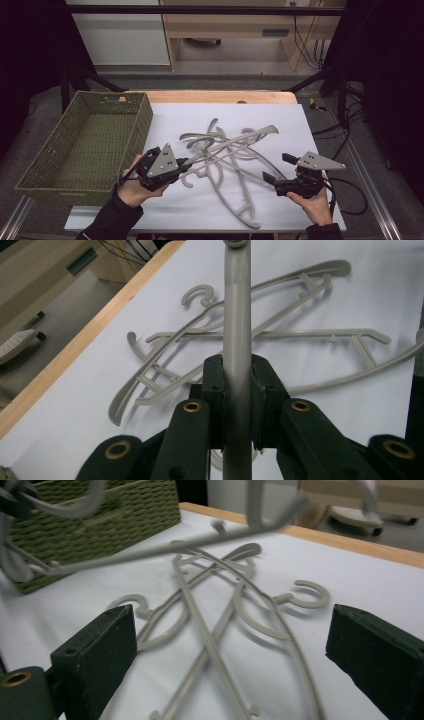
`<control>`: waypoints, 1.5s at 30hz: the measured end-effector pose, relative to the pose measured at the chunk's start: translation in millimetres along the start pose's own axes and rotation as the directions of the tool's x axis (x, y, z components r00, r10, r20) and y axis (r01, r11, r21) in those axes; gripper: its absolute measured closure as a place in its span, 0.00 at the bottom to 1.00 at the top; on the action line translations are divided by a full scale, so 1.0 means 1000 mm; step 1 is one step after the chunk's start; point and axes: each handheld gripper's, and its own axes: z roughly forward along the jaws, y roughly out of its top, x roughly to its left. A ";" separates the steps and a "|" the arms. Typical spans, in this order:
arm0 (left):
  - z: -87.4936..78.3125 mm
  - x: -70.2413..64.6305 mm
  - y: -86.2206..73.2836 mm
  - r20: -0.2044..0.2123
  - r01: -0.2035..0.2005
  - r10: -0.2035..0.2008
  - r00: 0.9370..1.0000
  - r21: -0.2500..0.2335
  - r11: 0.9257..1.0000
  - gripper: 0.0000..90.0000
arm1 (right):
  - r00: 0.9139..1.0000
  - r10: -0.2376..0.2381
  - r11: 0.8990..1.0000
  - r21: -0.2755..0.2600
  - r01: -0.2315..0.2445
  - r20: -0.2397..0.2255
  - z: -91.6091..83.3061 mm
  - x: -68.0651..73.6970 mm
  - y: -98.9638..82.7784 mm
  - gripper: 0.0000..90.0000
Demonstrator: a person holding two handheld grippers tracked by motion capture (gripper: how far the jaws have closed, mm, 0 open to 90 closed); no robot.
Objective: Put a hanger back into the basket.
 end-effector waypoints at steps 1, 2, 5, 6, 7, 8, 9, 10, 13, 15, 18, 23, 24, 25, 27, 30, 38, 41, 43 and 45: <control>0.000 0.000 0.000 0.000 0.000 0.000 1.000 0.000 1.000 0.88 | 1.000 0.000 1.000 0.000 0.000 0.000 0.000 0.000 0.000 0.07; -0.002 0.002 0.001 -0.003 0.015 -0.015 1.000 -0.006 1.000 0.88 | 1.000 0.002 1.000 0.000 -0.002 0.016 0.000 -0.002 -0.004 0.06; -0.010 0.013 0.006 -0.005 0.045 -0.045 0.999 -0.011 0.999 0.88 | 0.999 0.012 1.000 0.005 -0.012 0.042 -0.001 -0.006 -0.008 0.04; -0.012 0.015 0.007 -0.001 0.054 -0.054 0.999 -0.015 0.998 0.88 | 0.999 0.024 1.000 0.004 -0.024 0.048 -0.001 -0.006 -0.009 0.03; -0.015 0.017 0.008 -0.002 0.060 -0.060 0.998 -0.017 0.998 0.88 | 0.998 0.027 1.000 0.003 -0.027 0.056 -0.001 -0.007 -0.010 0.03; -0.017 0.020 0.010 -0.001 0.064 -0.064 0.998 -0.018 0.998 0.88 | 0.998 0.029 1.000 0.005 -0.030 0.060 -0.001 -0.007 -0.011 0.03; -0.020 0.022 0.011 -0.003 0.069 -0.069 0.998 -0.022 0.997 0.88 | 0.998 0.029 1.000 0.011 -0.030 0.061 -0.001 -0.008 -0.012 0.03; -0.022 0.025 0.013 -0.004 0.073 -0.073 0.997 -0.021 0.997 0.88 | 0.997 0.026 1.000 0.011 -0.026 0.069 -0.001 -0.009 -0.013 0.03; -0.030 0.033 0.017 -0.004 0.090 -0.090 0.996 -0.023 0.996 0.88 | 0.997 0.034 0.999 0.011 -0.035 0.076 -0.001 -0.009 -0.014 0.03; -0.035 0.039 0.019 -0.007 0.097 -0.097 0.995 -0.024 0.995 0.88 | 0.997 0.032 0.999 0.013 -0.033 0.075 -0.001 -0.009 -0.015 0.03; -0.043 0.048 0.020 -0.016 0.113 -0.114 0.993 -0.026 0.993 0.88 | 0.996 0.034 0.999 0.017 -0.036 0.076 -0.001 -0.009 -0.016 0.03; -0.054 0.066 0.019 -0.029 0.141 -0.142 0.989 -0.024 0.990 0.88 | 0.996 0.033 0.999 0.017 -0.035 0.085 -0.003 -0.009 -0.017 0.03; -0.056 0.068 0.019 -0.036 0.154 -0.155 0.987 -0.030 0.988 0.88 | 0.996 0.036 0.999 0.017 -0.037 0.082 -0.003 -0.009 -0.017 0.03; -0.058 0.072 0.018 -0.044 0.154 -0.155 0.987 -0.022 0.988 0.88 | 0.996 0.033 0.999 0.020 -0.035 0.087 -0.003 -0.009 -0.017 0.03; -0.064 0.079 0.016 -0.065 0.160 -0.161 0.985 -0.017 0.987 0.88 | 0.996 0.034 0.999 0.021 -0.036 0.088 -0.003 -0.009 -0.017 0.03; -0.074 0.090 0.012 -0.089 0.171 -0.171 0.981 -0.007 0.985 0.88 | 0.995 0.036 0.999 0.022 -0.038 0.090 -0.003 -0.009 -0.017 0.03; -0.099 0.114 -0.010 -0.157 0.216 -0.214 0.964 -0.001 0.976 0.88 | 0.995 0.026 0.999 0.026 -0.029 0.095 -0.003 -0.009 -0.019 0.03; -0.104 0.120 -0.018 -0.173 0.227 -0.223 0.959 0.007 0.974 0.88 | 0.995 0.024 0.999 0.028 -0.027 0.094 -0.003 -0.009 -0.019 0.03; -0.111 0.129 -0.030 -0.194 0.249 -0.241 0.951 0.014 0.969 0.88 | 0.995 0.025 0.999 0.028 -0.027 0.095 -0.004 -0.009 -0.019 0.03; -0.115 0.134 -0.038 -0.207 0.266 -0.258 0.944 0.015 0.964 0.88 | 0.995 0.026 0.999 0.028 -0.029 0.095 -0.003 -0.009 -0.019 0.03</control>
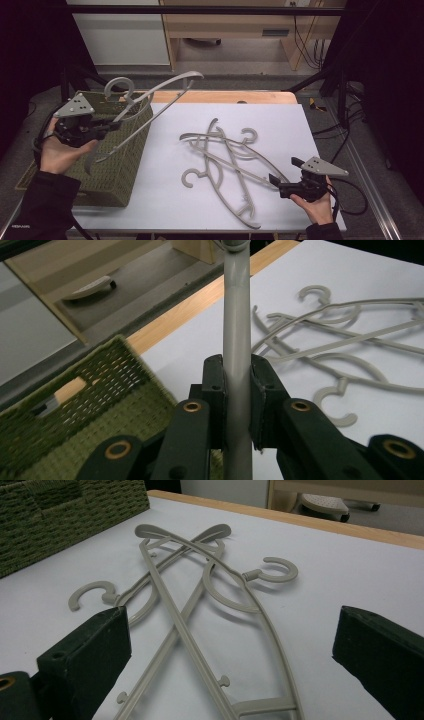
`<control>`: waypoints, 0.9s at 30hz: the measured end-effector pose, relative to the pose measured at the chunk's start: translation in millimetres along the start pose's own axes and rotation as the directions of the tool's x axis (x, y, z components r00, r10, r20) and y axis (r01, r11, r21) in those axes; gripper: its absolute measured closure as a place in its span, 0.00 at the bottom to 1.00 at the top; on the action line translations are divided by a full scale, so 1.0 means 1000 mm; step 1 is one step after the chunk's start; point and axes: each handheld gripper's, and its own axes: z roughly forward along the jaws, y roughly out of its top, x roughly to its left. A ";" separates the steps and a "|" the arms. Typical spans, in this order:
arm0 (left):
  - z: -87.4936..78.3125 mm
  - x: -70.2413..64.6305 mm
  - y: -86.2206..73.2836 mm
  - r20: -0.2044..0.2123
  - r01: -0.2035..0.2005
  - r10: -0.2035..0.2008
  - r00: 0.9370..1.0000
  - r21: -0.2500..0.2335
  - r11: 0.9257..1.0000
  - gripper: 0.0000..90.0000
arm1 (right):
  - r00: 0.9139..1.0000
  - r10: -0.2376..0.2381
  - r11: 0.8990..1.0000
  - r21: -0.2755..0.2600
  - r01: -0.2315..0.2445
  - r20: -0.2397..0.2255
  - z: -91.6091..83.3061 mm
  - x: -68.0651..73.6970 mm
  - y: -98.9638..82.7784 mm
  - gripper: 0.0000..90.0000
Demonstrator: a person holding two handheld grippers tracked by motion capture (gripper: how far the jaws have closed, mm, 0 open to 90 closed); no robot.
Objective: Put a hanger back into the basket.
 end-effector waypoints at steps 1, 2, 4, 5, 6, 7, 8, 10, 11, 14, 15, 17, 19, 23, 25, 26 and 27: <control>-0.001 0.004 -0.003 -0.008 0.002 -0.002 1.000 0.004 1.000 0.88 | 1.000 0.000 1.000 0.001 0.000 0.000 0.000 0.000 0.000 0.03; -0.003 0.007 -0.006 -0.015 0.003 -0.003 1.000 0.012 1.000 0.88 | 1.000 -0.001 1.000 0.002 0.001 0.001 0.000 0.000 0.000 0.03; -0.004 0.011 -0.008 -0.022 0.012 -0.011 1.000 0.014 1.000 0.88 | 1.000 -0.003 1.000 0.002 0.003 0.002 0.000 0.000 0.000 0.03; -0.007 0.018 -0.014 -0.035 0.032 -0.031 0.999 0.018 0.999 0.88 | 1.000 -0.002 1.000 0.002 0.002 0.002 0.000 0.000 0.000 0.03; -0.007 0.018 -0.014 -0.035 0.032 -0.031 0.999 0.018 0.999 0.88 | 1.000 -0.002 1.000 0.003 0.002 0.003 0.000 0.000 -0.001 0.03; -0.012 0.025 -0.019 -0.046 0.041 -0.040 0.998 0.028 0.999 0.88 | 1.000 -0.002 1.000 0.004 0.002 0.004 0.000 0.000 -0.001 0.03; -0.013 0.029 -0.022 -0.062 0.041 -0.039 0.997 0.022 0.999 0.88 | 1.000 -0.001 1.000 0.005 0.001 0.004 0.000 0.000 -0.001 0.03; -0.017 0.036 -0.027 -0.075 0.039 -0.037 0.997 0.030 0.999 0.88 | 1.000 0.000 1.000 0.006 0.000 0.004 0.000 -0.001 -0.001 0.03; -0.019 0.039 -0.029 -0.078 0.043 -0.040 0.996 0.033 0.999 0.88 | 1.000 0.003 1.000 0.005 -0.003 0.002 0.000 -0.001 -0.001 0.03; -0.024 0.049 -0.038 -0.080 0.072 -0.067 0.995 0.060 0.996 0.88 | 1.000 0.005 1.000 0.008 -0.005 0.004 0.001 0.000 -0.001 0.03; -0.024 0.052 -0.041 -0.083 0.080 -0.074 0.994 0.063 0.995 0.88 | 1.000 0.004 1.000 0.009 -0.004 0.003 0.001 0.000 0.000 0.03; -0.025 0.058 -0.047 -0.087 0.085 -0.078 0.993 0.078 0.993 0.88 | 1.000 0.004 1.000 0.009 -0.004 0.002 0.001 0.001 0.000 0.03; -0.024 0.061 -0.053 -0.093 0.096 -0.087 0.992 0.092 0.991 0.88 | 1.000 -0.002 1.000 0.011 0.002 0.005 0.001 0.000 0.000 0.03; -0.022 0.069 -0.065 -0.110 0.114 -0.101 0.989 0.118 0.987 0.88 | 1.000 -0.001 1.000 0.012 0.001 0.004 0.002 0.000 -0.001 0.03; -0.022 0.074 -0.071 -0.118 0.130 -0.116 0.986 0.120 0.984 0.88 | 1.000 0.000 1.000 0.013 0.000 0.002 0.002 0.001 -0.001 0.03; -0.022 0.076 -0.074 -0.115 0.135 -0.120 0.986 0.126 0.983 0.88 | 1.000 -0.003 1.000 0.014 0.003 0.003 0.002 0.000 -0.001 0.03; -0.022 0.078 -0.077 -0.120 0.149 -0.135 0.984 0.120 0.982 0.88 | 1.000 0.000 1.000 0.013 0.000 0.002 0.002 0.001 -0.001 0.03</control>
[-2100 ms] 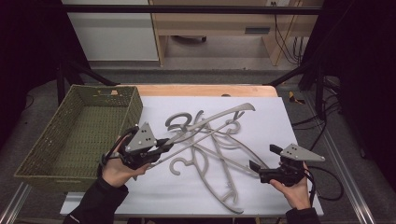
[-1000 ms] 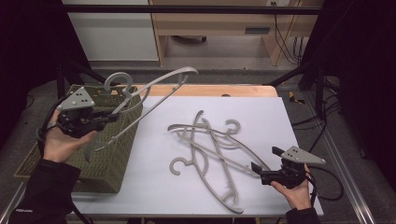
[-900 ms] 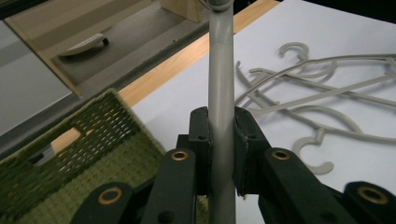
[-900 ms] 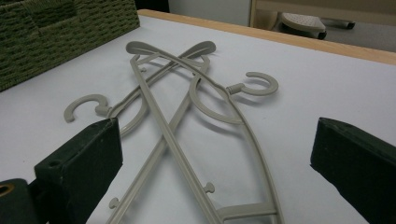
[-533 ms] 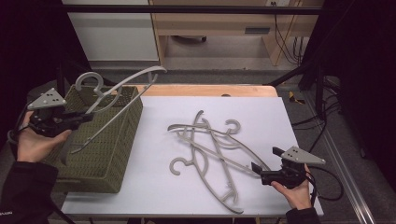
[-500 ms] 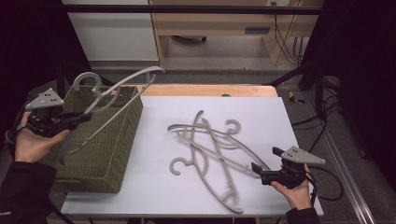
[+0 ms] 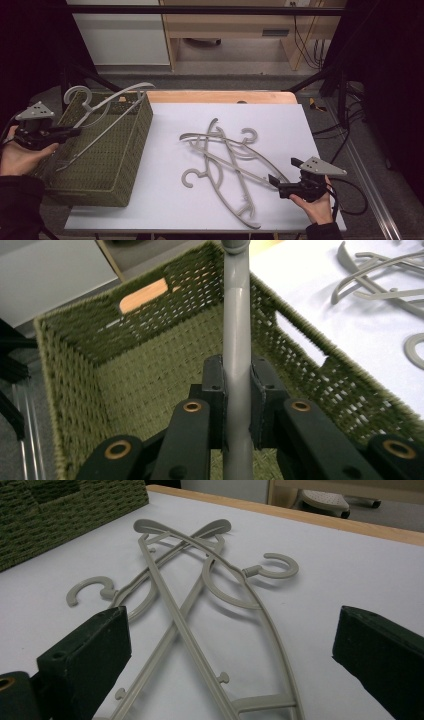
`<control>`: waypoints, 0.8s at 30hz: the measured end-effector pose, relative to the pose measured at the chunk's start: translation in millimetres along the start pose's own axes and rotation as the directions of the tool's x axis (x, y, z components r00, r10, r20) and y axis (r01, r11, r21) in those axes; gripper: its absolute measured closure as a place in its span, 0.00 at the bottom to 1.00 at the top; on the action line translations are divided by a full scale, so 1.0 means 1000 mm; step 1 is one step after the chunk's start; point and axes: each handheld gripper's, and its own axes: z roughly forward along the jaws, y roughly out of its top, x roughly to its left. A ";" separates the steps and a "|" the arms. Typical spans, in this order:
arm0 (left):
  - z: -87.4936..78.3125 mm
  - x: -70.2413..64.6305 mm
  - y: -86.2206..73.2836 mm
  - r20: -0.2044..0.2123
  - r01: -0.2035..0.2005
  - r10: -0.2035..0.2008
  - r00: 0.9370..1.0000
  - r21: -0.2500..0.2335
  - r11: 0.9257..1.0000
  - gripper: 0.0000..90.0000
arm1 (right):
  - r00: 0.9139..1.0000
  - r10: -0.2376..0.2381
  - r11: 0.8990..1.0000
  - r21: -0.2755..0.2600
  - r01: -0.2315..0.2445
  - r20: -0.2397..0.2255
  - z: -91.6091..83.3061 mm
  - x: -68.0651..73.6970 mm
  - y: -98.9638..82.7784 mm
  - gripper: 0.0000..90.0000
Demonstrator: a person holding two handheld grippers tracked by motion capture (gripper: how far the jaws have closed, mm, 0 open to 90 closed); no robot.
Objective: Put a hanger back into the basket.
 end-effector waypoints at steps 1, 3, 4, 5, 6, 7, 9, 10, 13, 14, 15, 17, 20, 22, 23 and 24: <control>0.000 0.002 -0.002 0.001 0.004 -0.005 1.000 0.004 1.000 0.88 | 1.000 0.001 1.000 0.000 -0.001 0.001 0.000 0.000 0.000 0.03; 0.000 0.006 -0.006 -0.004 0.011 -0.011 1.000 0.017 1.000 0.88 | 1.000 -0.001 1.000 0.001 0.001 0.003 0.000 0.000 0.000 0.03; 0.000 0.008 -0.008 -0.007 0.010 -0.010 1.000 0.027 1.000 0.88 | 1.000 -0.002 1.000 0.001 0.002 0.004 0.000 0.000 0.000 0.03; 0.001 0.009 -0.010 -0.018 0.010 -0.010 1.000 0.030 0.999 0.88 | 1.000 -0.003 1.000 0.001 0.003 0.003 0.001 0.000 0.000 0.03; 0.001 0.010 -0.012 -0.021 0.018 -0.017 1.000 0.035 0.999 0.88 | 1.000 -0.003 1.000 0.002 0.003 0.003 0.001 0.000 0.000 0.03; 0.001 0.012 -0.014 -0.023 0.012 -0.011 1.000 0.047 0.999 0.88 | 1.000 -0.005 1.000 0.002 0.005 0.004 0.001 0.000 0.000 0.03; 0.002 0.014 -0.017 -0.025 0.024 -0.023 0.999 0.047 0.999 0.88 | 1.000 -0.003 1.000 0.003 0.003 0.003 0.001 0.000 0.000 0.03; 0.002 0.015 -0.019 -0.027 0.033 -0.032 0.999 0.045 0.998 0.88 | 1.000 -0.004 1.000 0.002 0.004 0.004 0.001 0.000 0.000 0.03; 0.004 0.017 -0.024 -0.034 0.033 -0.030 0.999 0.068 0.997 0.88 | 1.000 -0.001 1.000 0.004 0.001 0.003 0.001 0.000 0.000 0.03; 0.005 0.017 -0.025 -0.037 0.036 -0.033 0.999 0.073 0.997 0.88 | 1.000 0.000 1.000 0.004 0.000 0.002 0.001 0.000 0.000 0.03; 0.006 0.018 -0.026 -0.037 0.043 -0.040 0.999 0.076 0.996 0.88 | 1.000 0.000 1.000 0.006 0.000 0.001 0.001 0.000 0.000 0.03; 0.007 0.018 -0.028 -0.039 0.040 -0.036 0.999 0.086 0.995 0.88 | 1.000 -0.002 1.000 0.007 0.002 -0.002 0.001 0.000 0.000 0.03; 0.017 0.017 -0.034 -0.033 0.052 -0.048 0.998 0.115 0.992 0.88 | 1.000 -0.001 1.000 0.007 0.001 -0.001 0.001 0.000 0.000 0.03; 0.024 0.016 -0.037 -0.030 0.064 -0.060 0.998 0.127 0.990 0.88 | 1.000 -0.003 1.000 0.009 0.003 -0.003 0.001 0.000 0.000 0.03; 0.028 0.015 -0.038 -0.026 0.071 -0.068 0.997 0.135 0.988 0.88 | 1.000 -0.006 1.000 0.010 0.006 -0.001 0.001 0.000 0.000 0.03; 0.031 0.014 -0.039 -0.025 0.072 -0.069 0.997 0.141 0.987 0.88 | 1.000 -0.003 1.000 0.009 0.003 -0.003 0.001 0.000 0.000 0.03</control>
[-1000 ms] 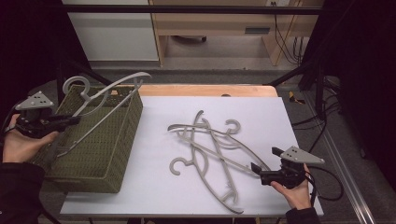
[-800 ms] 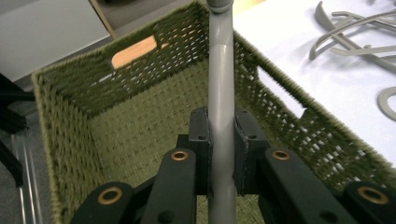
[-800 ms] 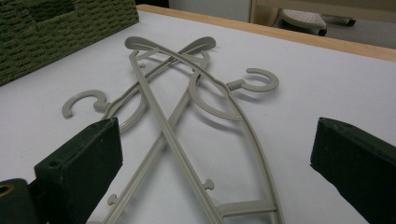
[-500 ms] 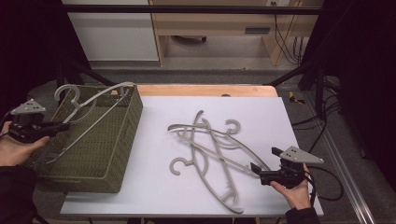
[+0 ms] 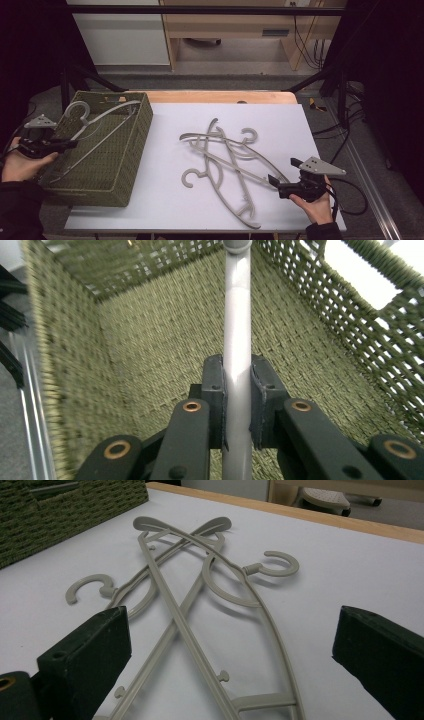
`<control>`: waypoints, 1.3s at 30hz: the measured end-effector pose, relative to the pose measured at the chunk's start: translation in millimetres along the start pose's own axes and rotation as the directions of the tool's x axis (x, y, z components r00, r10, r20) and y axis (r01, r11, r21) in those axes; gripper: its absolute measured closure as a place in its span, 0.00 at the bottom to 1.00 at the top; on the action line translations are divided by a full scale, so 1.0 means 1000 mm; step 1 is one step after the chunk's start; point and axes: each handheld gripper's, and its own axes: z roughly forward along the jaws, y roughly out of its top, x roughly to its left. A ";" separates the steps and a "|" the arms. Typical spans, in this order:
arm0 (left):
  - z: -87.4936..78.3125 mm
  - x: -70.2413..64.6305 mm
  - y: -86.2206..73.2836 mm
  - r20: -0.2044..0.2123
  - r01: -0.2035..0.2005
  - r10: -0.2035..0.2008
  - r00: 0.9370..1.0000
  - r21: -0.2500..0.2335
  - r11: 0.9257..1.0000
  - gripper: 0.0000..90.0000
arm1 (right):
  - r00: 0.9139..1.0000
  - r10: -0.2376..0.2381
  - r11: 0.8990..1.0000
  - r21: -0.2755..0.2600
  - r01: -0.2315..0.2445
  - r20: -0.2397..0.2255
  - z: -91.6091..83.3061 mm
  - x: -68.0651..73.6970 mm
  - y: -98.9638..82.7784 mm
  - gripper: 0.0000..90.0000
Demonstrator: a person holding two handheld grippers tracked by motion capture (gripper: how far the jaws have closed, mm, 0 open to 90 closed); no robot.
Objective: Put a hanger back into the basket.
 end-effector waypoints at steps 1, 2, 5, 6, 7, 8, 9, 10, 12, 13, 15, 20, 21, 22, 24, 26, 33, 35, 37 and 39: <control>0.003 0.000 0.000 0.001 -0.006 0.006 1.000 0.011 1.000 0.88 | 1.000 -0.002 1.000 0.001 0.002 0.002 0.000 0.000 0.000 0.03; 0.006 -0.001 0.000 0.009 0.004 -0.005 1.000 0.019 1.000 0.88 | 1.000 0.001 1.000 0.000 -0.001 0.003 0.000 0.000 0.000 0.03; 0.015 -0.003 -0.001 0.011 0.017 -0.017 1.000 0.044 0.999 0.88 | 1.000 0.001 1.000 0.001 -0.001 0.003 0.000 0.000 0.000 0.03; 0.018 -0.002 -0.001 0.013 0.023 -0.023 1.000 0.052 0.998 0.87 | 1.000 0.002 1.000 0.000 -0.002 0.005 0.000 0.000 0.000 0.03; 0.020 -0.002 -0.002 0.005 0.028 -0.028 1.000 0.054 0.998 0.87 | 1.000 0.001 1.000 0.001 -0.001 0.002 0.000 0.000 0.000 0.03; 0.022 -0.001 -0.002 0.013 0.042 -0.043 0.999 0.060 0.997 0.87 | 1.000 0.001 1.000 0.001 -0.001 0.004 0.000 0.000 0.000 0.03; 0.025 -0.001 -0.003 0.018 0.059 -0.060 0.998 0.073 0.996 0.86 | 1.000 0.001 1.000 0.002 -0.001 0.002 0.000 0.000 0.000 0.03; 0.027 -0.001 -0.004 0.002 0.071 -0.071 0.997 0.085 0.994 0.86 | 1.000 0.003 1.000 0.002 -0.003 0.004 0.000 0.000 0.000 0.03; 0.031 -0.001 -0.006 -0.025 0.083 -0.081 0.996 0.106 0.991 0.85 | 1.000 -0.003 1.000 0.004 0.003 0.004 0.000 0.000 0.000 0.03; 0.032 0.000 -0.008 -0.028 0.092 -0.089 0.996 0.113 0.989 0.85 | 1.000 -0.003 1.000 0.004 0.003 0.004 0.000 0.000 0.000 0.03; 0.033 0.002 -0.012 -0.051 0.110 -0.105 0.993 0.109 0.988 0.84 | 1.000 -0.004 1.000 0.005 0.004 0.004 0.000 0.000 0.000 0.03; 0.027 0.010 -0.020 -0.080 0.146 -0.139 0.987 0.087 0.986 0.80 | 1.000 -0.005 1.000 0.007 0.005 0.005 0.001 0.000 0.000 0.03; 0.024 0.011 -0.021 -0.078 0.142 -0.135 0.988 0.092 0.986 0.80 | 1.000 -0.006 1.000 0.007 0.006 0.005 0.001 0.000 0.001 0.03; 0.023 0.011 -0.022 -0.085 0.145 -0.138 0.987 0.080 0.986 0.80 | 1.000 -0.004 1.000 0.009 0.004 0.006 0.001 0.000 0.001 0.03; 0.019 0.010 -0.023 -0.096 0.141 -0.135 0.986 0.069 0.988 0.79 | 1.000 -0.005 1.000 0.008 0.005 0.006 0.001 0.000 0.001 0.03; 0.015 0.008 -0.023 -0.100 0.131 -0.126 0.987 0.055 0.990 0.77 | 1.000 -0.007 1.000 0.006 0.007 0.007 0.001 0.000 0.002 0.03; 0.008 0.001 -0.021 -0.111 0.112 -0.107 0.988 0.043 0.993 0.75 | 1.000 -0.015 1.000 -0.001 0.015 0.004 0.000 0.001 0.005 0.03; 0.005 -0.002 -0.020 -0.093 0.131 -0.132 0.987 -0.015 0.991 0.73 | 1.000 -0.013 1.000 -0.004 0.013 0.004 -0.001 0.001 0.006 0.03; -0.002 -0.009 -0.018 -0.078 0.113 -0.117 0.990 -0.059 0.992 0.69 | 1.000 -0.011 1.000 -0.006 0.011 0.007 -0.001 0.000 0.006 0.03; -0.008 -0.021 -0.015 -0.057 0.091 -0.098 0.994 -0.108 0.990 0.64 | 1.000 -0.011 1.000 -0.008 0.011 0.009 -0.002 -0.001 0.008 0.03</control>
